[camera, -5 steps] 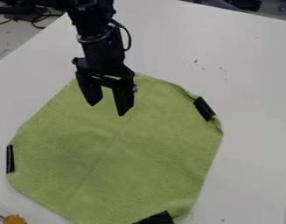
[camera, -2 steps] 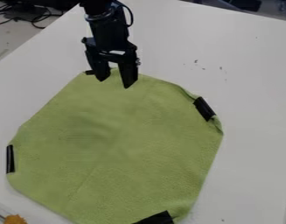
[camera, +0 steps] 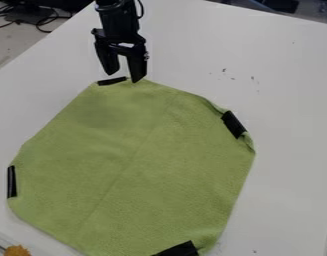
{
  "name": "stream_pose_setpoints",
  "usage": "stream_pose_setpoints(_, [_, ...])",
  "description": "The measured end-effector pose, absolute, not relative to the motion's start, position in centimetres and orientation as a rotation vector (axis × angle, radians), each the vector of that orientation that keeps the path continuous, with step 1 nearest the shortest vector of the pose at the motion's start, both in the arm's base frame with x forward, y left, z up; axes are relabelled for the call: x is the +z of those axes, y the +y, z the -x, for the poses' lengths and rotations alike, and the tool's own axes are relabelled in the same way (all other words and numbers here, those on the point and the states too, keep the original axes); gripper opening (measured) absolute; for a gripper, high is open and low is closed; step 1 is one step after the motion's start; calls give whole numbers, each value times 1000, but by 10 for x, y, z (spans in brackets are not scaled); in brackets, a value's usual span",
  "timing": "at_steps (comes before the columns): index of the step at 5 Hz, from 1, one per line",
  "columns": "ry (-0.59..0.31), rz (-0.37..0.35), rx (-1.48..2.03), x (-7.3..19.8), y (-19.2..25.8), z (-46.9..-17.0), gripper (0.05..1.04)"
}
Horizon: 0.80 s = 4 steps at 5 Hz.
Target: Fold left fabric down right
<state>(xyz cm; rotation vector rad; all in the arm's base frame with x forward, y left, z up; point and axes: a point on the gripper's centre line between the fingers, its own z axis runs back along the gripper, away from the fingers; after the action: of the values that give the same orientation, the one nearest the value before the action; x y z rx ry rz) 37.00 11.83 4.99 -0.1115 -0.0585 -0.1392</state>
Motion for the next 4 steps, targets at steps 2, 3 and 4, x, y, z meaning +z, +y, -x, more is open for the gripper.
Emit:
stream_pose_setpoints(2, [-20,69,-147,36,141,-378,999])
stream_pose_setpoints(3, [-15,39,-154,28,151,-387,999])
stream_pose_setpoints(4, [-27,2,-158,23,168,-400,999])
